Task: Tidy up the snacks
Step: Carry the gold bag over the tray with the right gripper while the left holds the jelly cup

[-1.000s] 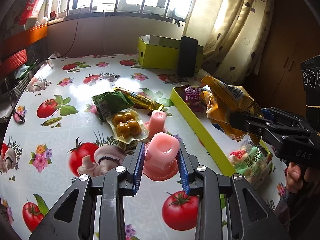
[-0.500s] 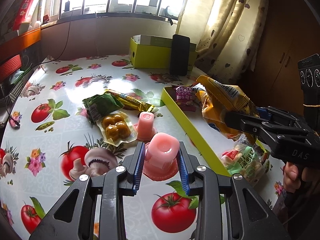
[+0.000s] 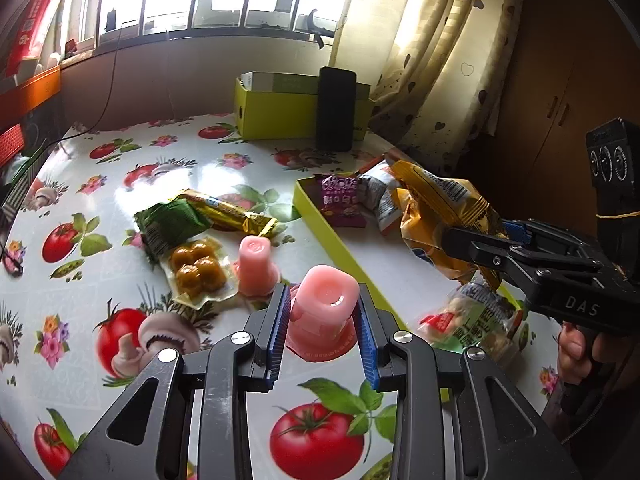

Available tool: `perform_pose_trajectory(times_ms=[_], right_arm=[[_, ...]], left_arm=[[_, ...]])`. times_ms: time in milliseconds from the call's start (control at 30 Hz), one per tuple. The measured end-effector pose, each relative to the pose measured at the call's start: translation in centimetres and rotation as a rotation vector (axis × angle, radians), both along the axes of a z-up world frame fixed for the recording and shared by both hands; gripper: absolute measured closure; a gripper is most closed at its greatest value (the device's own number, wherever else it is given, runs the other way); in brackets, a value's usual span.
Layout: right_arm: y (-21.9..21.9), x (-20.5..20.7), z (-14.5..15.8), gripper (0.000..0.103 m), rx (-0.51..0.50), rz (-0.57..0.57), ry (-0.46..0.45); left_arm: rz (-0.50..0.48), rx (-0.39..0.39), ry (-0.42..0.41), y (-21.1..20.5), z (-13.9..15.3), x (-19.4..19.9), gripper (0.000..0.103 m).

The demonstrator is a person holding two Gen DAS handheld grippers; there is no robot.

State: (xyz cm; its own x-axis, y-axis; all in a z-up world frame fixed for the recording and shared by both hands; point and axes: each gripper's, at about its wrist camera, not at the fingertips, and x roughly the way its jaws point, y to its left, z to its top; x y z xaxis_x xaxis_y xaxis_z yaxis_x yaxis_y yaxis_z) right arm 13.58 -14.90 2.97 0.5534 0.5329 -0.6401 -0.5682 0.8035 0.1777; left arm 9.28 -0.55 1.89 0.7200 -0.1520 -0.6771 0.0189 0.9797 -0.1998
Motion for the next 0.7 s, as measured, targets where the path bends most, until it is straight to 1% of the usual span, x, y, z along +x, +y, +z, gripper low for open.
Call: perform_pose_trajectory(times_ms=[267, 500, 700], right_arm=[[-3.0, 1.2, -0.2, 0.058, 0.007, -0.075, 0.002], [-3.9, 2.1, -1.6, 0.058, -0.018, -0.114, 0.023], [-3.4, 3.2, -3.0, 0.057, -0.100, -0.142, 0.021]], left_arm=[[-0.028, 0.002, -0.011, -1.3, 0.5, 1.0, 0.070], [-0.047, 0.002, -0.008, -2.0, 0.4, 1.4, 0.070], [-0.045, 0.001, -0.003, -2.0, 0.2, 1.8, 0.070]])
